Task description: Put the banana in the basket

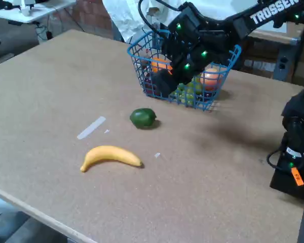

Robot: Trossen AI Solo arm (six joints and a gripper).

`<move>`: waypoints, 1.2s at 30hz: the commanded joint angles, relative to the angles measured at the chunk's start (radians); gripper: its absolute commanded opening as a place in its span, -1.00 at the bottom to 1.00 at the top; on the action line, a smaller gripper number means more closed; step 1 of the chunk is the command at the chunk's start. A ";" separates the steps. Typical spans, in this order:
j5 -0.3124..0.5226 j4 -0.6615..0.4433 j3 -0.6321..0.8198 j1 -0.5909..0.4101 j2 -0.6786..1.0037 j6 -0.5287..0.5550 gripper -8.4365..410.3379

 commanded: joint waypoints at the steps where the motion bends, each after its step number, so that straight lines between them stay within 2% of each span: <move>1: 0.000 0.001 0.001 0.000 0.000 -0.002 0.08; 5: -0.007 0.004 0.001 0.001 0.000 -0.003 0.08; 9: -0.090 0.005 0.019 0.003 0.000 -0.002 0.08; 16: -0.090 -0.157 0.147 0.054 0.005 -0.050 0.08; 20: -0.091 -0.212 0.206 0.093 0.008 -0.051 0.08; 28: -0.150 -0.367 0.373 0.169 0.206 -0.011 0.08; 36: -0.188 -0.393 0.533 0.278 0.444 0.010 0.08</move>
